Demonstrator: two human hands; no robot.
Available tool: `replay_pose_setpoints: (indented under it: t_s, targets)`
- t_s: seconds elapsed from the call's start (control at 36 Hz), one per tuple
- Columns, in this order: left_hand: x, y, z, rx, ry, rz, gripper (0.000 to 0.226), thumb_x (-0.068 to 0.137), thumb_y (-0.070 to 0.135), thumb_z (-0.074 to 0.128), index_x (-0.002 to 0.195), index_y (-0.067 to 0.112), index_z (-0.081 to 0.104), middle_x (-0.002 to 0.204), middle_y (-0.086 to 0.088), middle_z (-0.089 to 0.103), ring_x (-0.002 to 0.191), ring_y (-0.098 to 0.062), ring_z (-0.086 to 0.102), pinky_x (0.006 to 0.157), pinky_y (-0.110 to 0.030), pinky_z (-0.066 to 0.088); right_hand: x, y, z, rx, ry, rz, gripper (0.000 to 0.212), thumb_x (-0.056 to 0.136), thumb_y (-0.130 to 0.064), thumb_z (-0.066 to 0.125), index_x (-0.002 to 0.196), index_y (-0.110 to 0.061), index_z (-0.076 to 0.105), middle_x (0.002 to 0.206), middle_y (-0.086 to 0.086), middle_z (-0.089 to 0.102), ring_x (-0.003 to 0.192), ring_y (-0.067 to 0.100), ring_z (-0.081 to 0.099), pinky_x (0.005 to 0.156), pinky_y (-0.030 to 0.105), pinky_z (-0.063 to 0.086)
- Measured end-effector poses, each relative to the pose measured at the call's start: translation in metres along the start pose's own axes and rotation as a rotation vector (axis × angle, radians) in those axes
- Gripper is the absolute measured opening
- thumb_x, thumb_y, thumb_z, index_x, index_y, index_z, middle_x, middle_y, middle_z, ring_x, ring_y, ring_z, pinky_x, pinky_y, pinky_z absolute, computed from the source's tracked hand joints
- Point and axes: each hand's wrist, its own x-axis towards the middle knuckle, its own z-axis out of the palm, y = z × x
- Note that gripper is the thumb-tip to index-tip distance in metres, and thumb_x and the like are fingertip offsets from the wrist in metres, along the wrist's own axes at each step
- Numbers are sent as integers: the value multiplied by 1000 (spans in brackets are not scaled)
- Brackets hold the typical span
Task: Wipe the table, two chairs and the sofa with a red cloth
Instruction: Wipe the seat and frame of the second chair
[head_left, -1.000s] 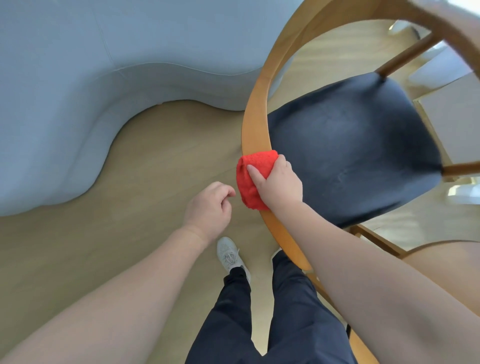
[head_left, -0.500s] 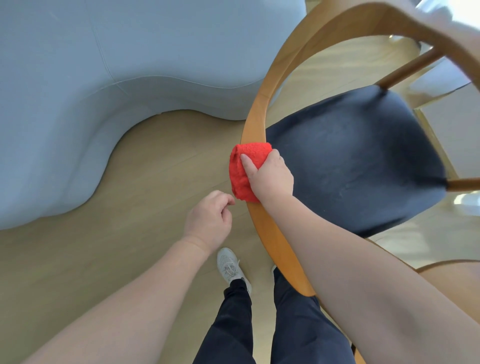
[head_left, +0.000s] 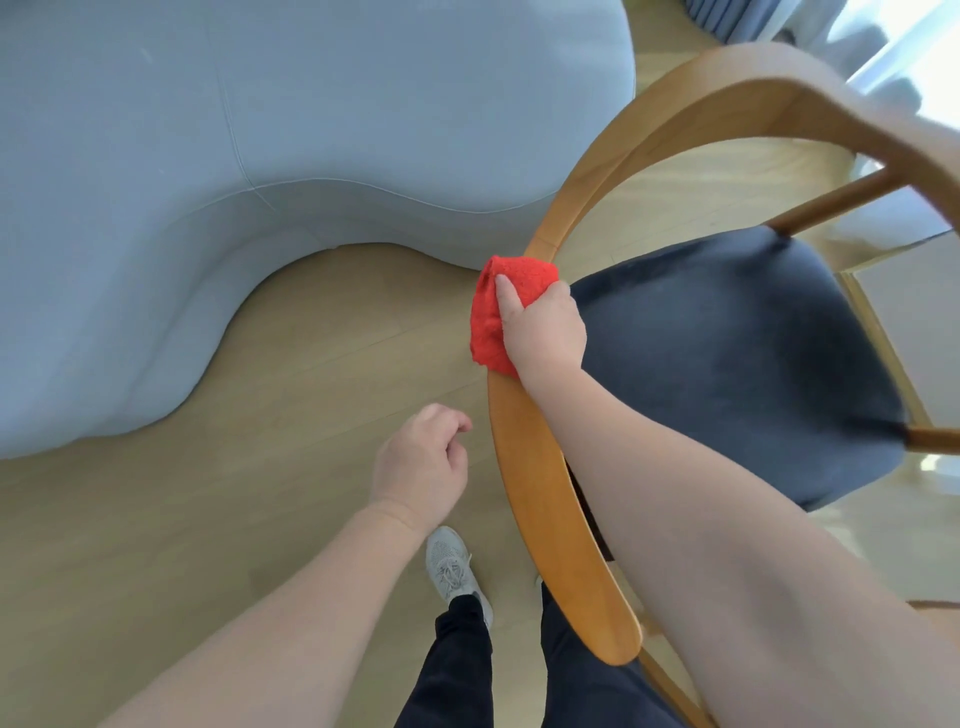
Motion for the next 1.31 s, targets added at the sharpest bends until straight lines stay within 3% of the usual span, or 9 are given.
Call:
replay_pose_setpoints:
  t_s: [0.22, 0.42, 0.56, 0.69, 0.81, 0.86, 0.94, 1.08, 1.31]
  targets:
    - [5, 14, 7, 0, 9, 16, 24, 85, 3, 51, 97, 16, 67, 94, 9, 61, 68, -8, 43, 63, -25, 36, 42, -28, -6, 197, 76, 81, 60, 94, -57, 45, 126, -6, 44, 121, 8, 58, 107, 28, 59, 75, 28, 38]
    - [18, 18, 13, 9, 120, 49, 23, 80, -1, 56, 92, 15, 67, 91, 6, 62, 76, -14, 56, 63, -25, 39, 60, -38, -7, 358, 125, 141, 62, 94, -56, 48, 131, -7, 39, 123, 9, 58, 105, 28, 59, 75, 30, 42]
    - [41, 26, 13, 10, 194, 71, 23, 83, 1, 53, 101, 9, 65, 102, -1, 60, 95, -19, 56, 80, -28, 45, 61, -32, -20, 324, -39, 74, 76, 96, -58, 39, 142, 0, 23, 136, 15, 48, 116, 33, 53, 87, 36, 46]
    - [59, 50, 26, -35, 197, -65, 34, 93, 14, 48, 126, 12, 53, 129, -1, 48, 117, -19, 45, 99, -28, 35, 58, -2, -49, -81, -132, -240, 80, 101, -50, 31, 150, 5, 0, 156, 19, 22, 137, 34, 34, 107, 40, 32]
    - [72, 69, 44, -116, 250, -173, 40, 94, 16, 45, 134, 10, 45, 136, -5, 45, 123, -23, 44, 100, -33, 36, 59, 20, -75, -413, 125, -748, 55, 96, -22, 40, 145, 2, 30, 143, 21, 40, 123, 41, 46, 95, 50, 45]
    - [80, 74, 52, -124, 295, -196, 41, 91, 15, 43, 132, 5, 47, 133, -11, 49, 121, -29, 46, 98, -39, 39, 65, 26, -86, -455, 100, -1085, 55, 85, -16, 35, 135, 2, 47, 134, 24, 50, 122, 44, 49, 98, 55, 45]
    - [88, 76, 59, -109, 349, -219, 45, 87, 15, 42, 130, 2, 48, 131, -15, 52, 119, -33, 48, 95, -43, 42, 80, 25, -91, -717, -50, -1462, 58, 87, -26, 46, 142, -7, 43, 147, 19, 42, 138, 39, 36, 114, 52, 27]
    - [89, 74, 61, -41, 369, -226, 46, 89, 21, 36, 130, 5, 48, 131, -12, 52, 119, -32, 49, 94, -43, 44, 100, -4, -80, -1106, -290, -1521, 88, 81, -48, 70, 152, -18, 26, 158, 8, 26, 146, 27, 22, 118, 44, 10]
    - [90, 80, 61, 43, 351, -201, 56, 83, 27, 24, 124, 1, 52, 124, -17, 57, 108, -36, 56, 84, -42, 48, 146, -19, -76, -1039, -52, -1668, 72, 80, -41, 71, 141, -14, 42, 123, 4, 61, 110, 28, 56, 104, 41, 38]
